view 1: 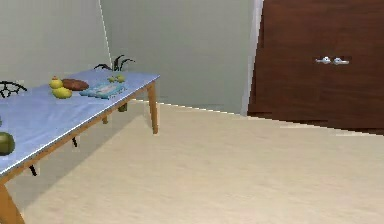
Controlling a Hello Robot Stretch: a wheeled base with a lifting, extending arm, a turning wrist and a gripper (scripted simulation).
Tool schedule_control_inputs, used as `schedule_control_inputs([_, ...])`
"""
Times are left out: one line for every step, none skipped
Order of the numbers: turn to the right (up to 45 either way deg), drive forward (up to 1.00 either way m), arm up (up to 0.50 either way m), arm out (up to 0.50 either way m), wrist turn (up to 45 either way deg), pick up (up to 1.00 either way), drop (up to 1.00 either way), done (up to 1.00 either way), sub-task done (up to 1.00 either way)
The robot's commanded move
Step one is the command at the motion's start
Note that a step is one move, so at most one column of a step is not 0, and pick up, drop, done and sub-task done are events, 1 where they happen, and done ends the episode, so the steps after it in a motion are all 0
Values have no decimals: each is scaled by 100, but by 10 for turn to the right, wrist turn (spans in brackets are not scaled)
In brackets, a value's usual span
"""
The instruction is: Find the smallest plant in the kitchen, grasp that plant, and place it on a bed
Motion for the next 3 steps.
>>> schedule_control_inputs([60,0,0,0,0,0,0,0,0])
schedule_control_inputs([0,100,0,0,0,0,0,0,0])
schedule_control_inputs([0,100,0,0,0,0,0,0,0])
